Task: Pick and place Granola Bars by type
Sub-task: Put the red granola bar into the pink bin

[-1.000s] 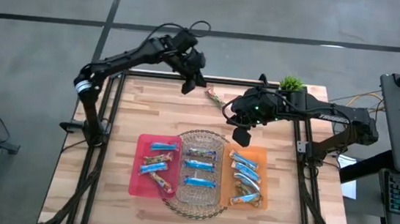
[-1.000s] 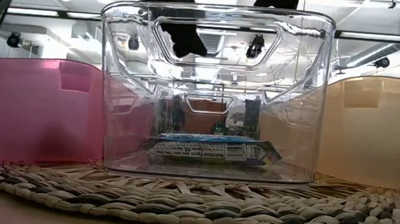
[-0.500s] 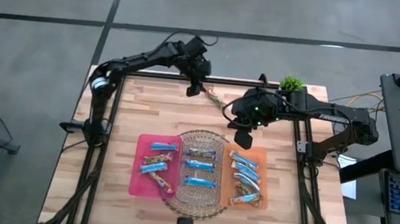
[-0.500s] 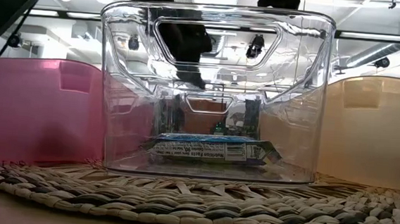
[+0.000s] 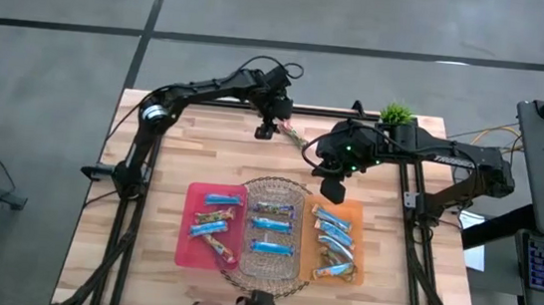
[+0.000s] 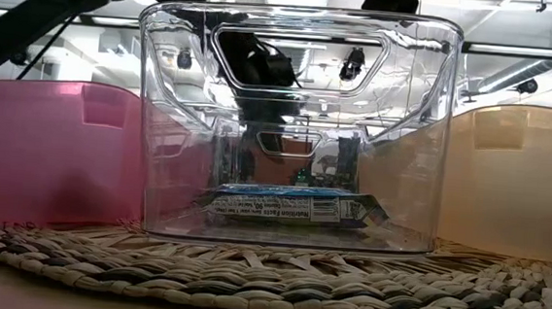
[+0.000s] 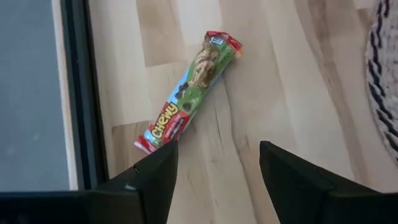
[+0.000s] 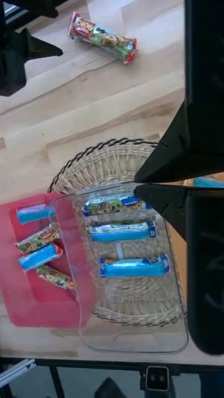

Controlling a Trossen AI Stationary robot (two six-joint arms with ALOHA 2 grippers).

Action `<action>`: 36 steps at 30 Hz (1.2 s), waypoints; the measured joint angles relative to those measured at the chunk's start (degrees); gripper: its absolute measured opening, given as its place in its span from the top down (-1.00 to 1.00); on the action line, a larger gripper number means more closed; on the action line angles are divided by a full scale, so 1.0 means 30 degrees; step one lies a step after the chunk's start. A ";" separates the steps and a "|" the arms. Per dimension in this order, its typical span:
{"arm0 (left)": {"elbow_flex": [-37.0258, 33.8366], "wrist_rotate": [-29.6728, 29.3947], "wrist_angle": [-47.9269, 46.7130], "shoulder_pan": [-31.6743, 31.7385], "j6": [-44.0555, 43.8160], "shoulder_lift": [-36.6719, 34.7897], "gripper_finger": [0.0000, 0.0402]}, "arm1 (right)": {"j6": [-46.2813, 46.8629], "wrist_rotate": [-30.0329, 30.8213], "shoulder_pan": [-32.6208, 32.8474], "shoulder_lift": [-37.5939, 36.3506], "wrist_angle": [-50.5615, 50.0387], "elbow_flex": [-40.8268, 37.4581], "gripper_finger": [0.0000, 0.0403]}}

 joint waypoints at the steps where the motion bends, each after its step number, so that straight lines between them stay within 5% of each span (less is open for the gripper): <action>1: 0.0110 0.0000 0.0017 0.0000 0.0017 0.0210 -0.04 | 0.0013 -0.0007 0.0000 0.0000 -0.0020 0.0000 0.96; 17: 0.2375 -0.1241 0.1037 0.0032 -0.0637 0.3049 -0.04 | 0.0033 -0.0062 -0.0015 -0.0065 -0.0656 0.0000 0.96; 36: 0.2363 -0.1307 0.0557 0.0036 -0.1173 0.4017 -0.04 | -0.0071 -0.0058 -0.0007 -0.0284 -0.0843 0.0000 0.96</action>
